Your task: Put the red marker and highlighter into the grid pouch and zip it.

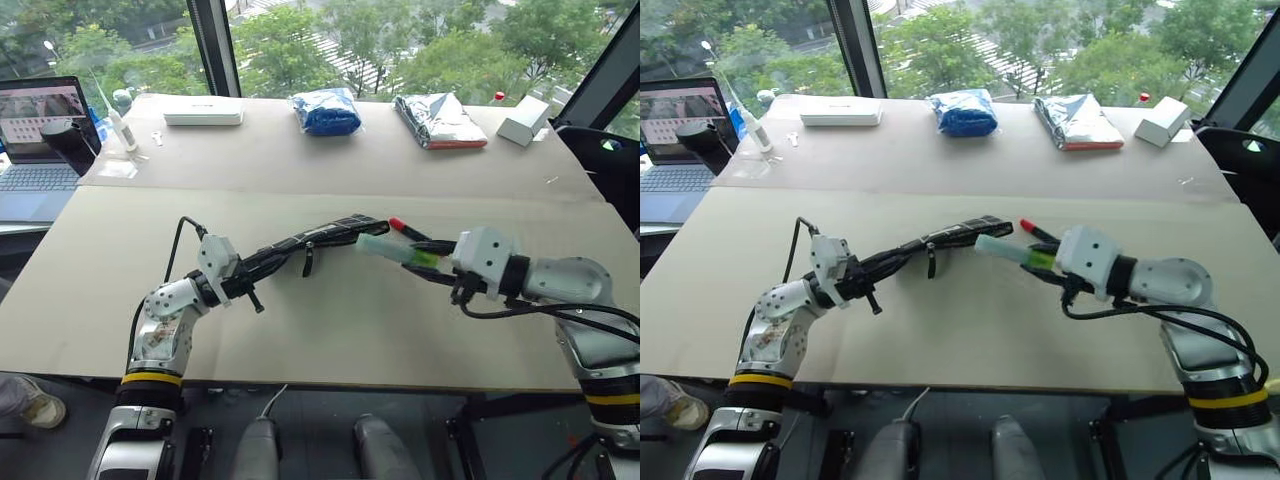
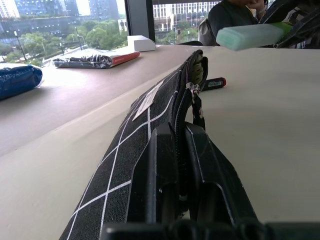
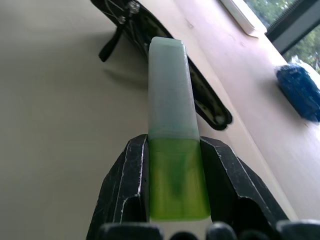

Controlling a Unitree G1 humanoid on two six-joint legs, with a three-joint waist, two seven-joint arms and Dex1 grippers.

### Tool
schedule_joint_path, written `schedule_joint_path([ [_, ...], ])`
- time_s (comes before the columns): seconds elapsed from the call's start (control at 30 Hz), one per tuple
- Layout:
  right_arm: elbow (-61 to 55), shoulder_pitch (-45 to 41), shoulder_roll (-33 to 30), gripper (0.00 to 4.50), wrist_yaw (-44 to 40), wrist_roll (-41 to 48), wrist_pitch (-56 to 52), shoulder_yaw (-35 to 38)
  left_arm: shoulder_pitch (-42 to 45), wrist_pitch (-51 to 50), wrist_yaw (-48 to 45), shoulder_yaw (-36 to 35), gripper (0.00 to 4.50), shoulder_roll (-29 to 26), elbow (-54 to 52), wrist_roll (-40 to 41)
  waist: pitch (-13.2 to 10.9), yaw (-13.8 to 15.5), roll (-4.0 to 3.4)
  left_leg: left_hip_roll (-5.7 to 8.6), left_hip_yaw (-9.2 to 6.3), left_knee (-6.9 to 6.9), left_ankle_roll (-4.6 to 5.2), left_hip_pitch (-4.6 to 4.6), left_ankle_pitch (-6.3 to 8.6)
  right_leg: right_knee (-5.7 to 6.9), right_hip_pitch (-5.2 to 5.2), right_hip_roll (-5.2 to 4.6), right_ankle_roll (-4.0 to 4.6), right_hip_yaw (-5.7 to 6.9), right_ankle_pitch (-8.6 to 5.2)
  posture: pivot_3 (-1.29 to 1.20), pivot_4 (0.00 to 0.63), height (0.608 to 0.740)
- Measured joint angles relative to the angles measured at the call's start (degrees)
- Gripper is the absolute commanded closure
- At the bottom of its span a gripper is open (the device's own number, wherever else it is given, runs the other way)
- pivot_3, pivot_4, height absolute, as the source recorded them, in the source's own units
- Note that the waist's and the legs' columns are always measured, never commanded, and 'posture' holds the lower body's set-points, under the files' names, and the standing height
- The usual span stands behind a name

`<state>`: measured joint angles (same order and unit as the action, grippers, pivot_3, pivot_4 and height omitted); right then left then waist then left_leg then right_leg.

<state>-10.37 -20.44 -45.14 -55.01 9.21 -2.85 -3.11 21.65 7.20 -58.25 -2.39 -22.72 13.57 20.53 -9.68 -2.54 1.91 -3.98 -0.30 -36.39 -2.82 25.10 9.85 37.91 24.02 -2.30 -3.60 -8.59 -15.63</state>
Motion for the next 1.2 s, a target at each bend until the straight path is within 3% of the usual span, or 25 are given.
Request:
schedule_joint_path([
  [1.2, 5.57, -3.29, 0.95, 3.40, 0.59, -7.51, 2.70, -4.01, -1.31, 7.17, -3.86, 2.20, 4.50, 0.22, 4.78, -2.31, 0.00, 0.26, 0.00, 0.00, 0.00, -0.06, 0.00, 0.00, 0.00, 0.06, -0.01, 0.00, 0.01, 0.00, 0.00, 0.00, 0.150, 0.740],
])
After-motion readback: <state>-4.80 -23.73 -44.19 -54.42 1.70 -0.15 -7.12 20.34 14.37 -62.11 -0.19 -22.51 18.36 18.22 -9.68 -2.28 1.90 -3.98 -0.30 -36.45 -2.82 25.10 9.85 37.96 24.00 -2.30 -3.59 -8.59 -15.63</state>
